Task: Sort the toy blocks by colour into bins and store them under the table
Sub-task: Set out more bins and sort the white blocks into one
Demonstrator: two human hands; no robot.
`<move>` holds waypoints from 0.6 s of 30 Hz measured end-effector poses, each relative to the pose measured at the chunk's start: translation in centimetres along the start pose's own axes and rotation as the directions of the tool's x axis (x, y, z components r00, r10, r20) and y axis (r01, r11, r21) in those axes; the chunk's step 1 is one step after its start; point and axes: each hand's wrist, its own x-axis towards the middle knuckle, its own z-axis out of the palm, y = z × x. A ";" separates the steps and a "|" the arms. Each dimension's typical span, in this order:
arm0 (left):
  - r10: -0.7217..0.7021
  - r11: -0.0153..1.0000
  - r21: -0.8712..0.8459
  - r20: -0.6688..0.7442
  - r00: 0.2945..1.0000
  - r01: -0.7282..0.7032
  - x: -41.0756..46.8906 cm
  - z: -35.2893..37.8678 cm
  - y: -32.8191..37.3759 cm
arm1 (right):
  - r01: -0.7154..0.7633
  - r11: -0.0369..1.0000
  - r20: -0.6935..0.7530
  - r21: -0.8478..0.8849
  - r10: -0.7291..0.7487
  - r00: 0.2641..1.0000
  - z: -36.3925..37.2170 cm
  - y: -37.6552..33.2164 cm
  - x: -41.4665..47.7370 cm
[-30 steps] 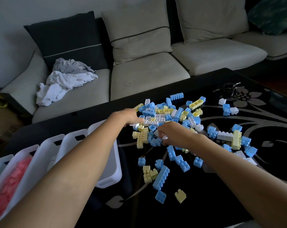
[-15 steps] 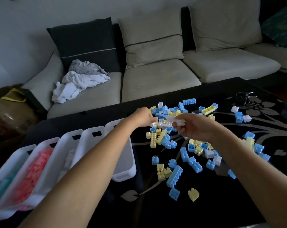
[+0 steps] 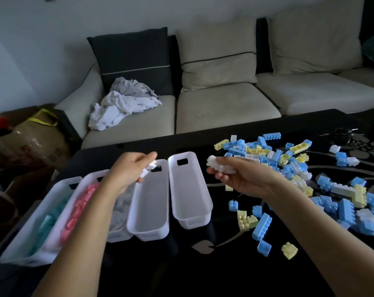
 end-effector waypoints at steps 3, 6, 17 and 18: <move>-0.055 0.974 0.216 -0.054 0.997 0.066 -1.8 -3.2 -3.3 | -0.020 0.992 0.105 -0.123 0.033 0.994 5.1 0.4 2.1; -0.146 0.928 0.336 -0.074 0.986 0.163 -3.1 -4.2 -5.9 | -0.103 0.975 0.197 -0.198 0.143 0.970 10.2 1.9 5.7; -0.071 0.971 0.206 -0.223 0.972 0.118 -4.4 -5.1 -7.2 | -0.235 0.929 0.189 -0.285 0.295 0.937 15.7 4.3 9.8; -0.058 0.966 0.234 -0.219 0.974 0.110 -4.2 -5.2 -7.1 | -0.190 0.933 0.195 -0.305 0.256 0.947 15.1 3.7 9.3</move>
